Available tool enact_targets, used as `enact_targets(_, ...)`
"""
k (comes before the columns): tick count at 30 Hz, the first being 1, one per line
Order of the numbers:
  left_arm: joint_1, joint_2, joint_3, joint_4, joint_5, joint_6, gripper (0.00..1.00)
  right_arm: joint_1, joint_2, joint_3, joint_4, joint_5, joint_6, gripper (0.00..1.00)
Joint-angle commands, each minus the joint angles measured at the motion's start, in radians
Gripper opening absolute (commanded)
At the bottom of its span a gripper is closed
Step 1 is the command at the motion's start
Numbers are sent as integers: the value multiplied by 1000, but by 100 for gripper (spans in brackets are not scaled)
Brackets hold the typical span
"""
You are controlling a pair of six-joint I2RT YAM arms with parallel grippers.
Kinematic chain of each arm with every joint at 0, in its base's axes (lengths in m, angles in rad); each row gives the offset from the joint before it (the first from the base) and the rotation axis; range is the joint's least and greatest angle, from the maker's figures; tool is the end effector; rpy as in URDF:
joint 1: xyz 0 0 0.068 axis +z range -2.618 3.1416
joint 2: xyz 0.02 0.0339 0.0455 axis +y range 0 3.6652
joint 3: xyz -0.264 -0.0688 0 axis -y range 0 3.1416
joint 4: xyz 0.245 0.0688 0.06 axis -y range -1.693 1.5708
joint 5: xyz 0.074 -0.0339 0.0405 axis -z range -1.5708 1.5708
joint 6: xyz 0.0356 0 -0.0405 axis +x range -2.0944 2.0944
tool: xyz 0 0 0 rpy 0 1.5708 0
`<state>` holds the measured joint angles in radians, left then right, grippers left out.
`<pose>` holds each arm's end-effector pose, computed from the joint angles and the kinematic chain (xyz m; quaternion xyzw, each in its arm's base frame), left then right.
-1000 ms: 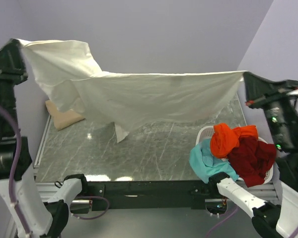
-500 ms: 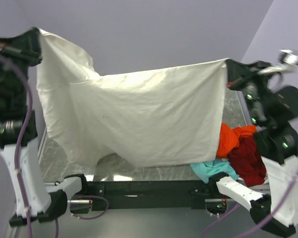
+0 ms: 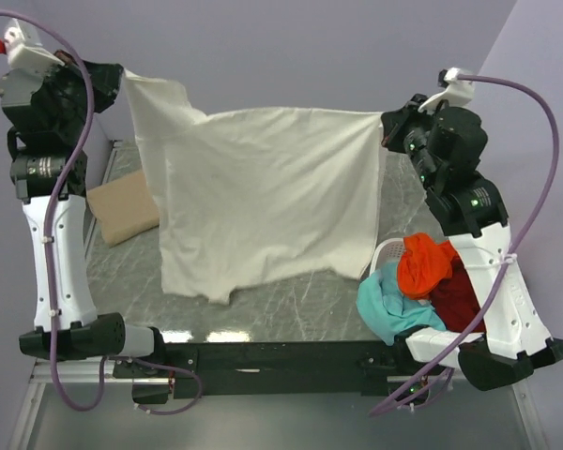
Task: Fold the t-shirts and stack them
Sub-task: Flatten the tshirt out
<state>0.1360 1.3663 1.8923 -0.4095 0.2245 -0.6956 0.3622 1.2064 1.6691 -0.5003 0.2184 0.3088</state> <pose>0.2548 0.0269 0.5595 -0.1903 0.6381 -0.2766 0.6929 0.2151 0.0732 0.5191 0.0565 0.7177 0.1529 0.6770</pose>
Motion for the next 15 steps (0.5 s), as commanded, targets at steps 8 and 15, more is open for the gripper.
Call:
enact_targets(8,4,-280,56,192,-92,-56,1,9,-151,119,78,-116,-48,0)
enact_targets(15,4,-414,100,265,-186,-9,1,9,-248,191,94,-154,-89,0)
